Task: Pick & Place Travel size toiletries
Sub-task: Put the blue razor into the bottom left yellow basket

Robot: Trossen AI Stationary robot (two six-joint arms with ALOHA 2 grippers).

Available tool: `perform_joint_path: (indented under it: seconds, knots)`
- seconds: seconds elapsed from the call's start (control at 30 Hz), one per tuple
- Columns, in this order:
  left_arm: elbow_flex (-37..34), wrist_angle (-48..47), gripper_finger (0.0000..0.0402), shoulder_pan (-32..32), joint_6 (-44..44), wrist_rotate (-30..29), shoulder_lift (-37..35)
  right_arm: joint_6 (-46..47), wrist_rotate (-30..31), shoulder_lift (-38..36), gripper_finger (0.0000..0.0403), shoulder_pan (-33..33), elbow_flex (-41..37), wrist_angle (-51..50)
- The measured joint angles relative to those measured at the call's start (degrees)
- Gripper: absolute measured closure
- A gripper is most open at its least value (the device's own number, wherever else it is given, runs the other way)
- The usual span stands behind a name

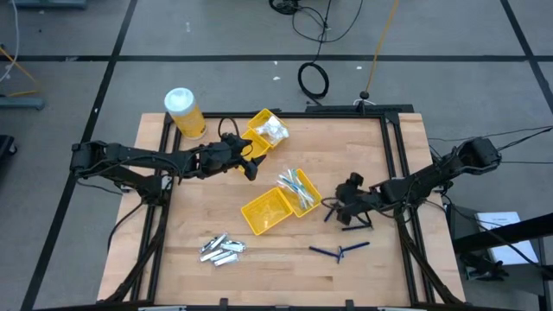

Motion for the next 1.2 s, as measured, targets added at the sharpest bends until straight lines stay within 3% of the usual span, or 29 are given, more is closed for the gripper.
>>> perform_joint_path:
  seconds: [0.13,0.23,0.4,0.53,0.77,0.97,1.2]
  knots:
    - [0.0,-0.02,0.0034,0.0,-0.25,0.0,0.0,3.09,5.69,-0.01,0.0124,0.0,-0.02,2.58]
    - [0.0,-0.02,0.0034,0.0,-0.28,0.0,0.0,-5.74,5.97,-0.02,0.0124,0.0,-0.02,6.55]
    - [0.0,-0.04,0.0034,0.0,-0.28,0.0,0.0,-23.22,-7.43,-0.02,0.0124,-0.13,-0.02,8.21]
    - [0.0,-0.06,0.0034,0.0,-0.28,0.0,0.0,-25.43,-15.75,0.65,0.0124,-2.49,0.0,6.81]
    - [0.0,-0.08,0.0034,0.0,-0.27,0.0,0.0,-27.42,-18.57,3.4,0.0132,-6.42,0.29,-2.24]
    - [0.0,-0.58,0.0034,0.0,-0.24,0.0,0.0,-26.46,-22.68,3.69,0.0189,-6.88,0.24,-6.65]
    - [0.0,-1.55,0.0034,0.0,-0.24,0.0,0.0,-25.11,-25.13,3.69,0.0312,-6.84,0.15,-7.91]
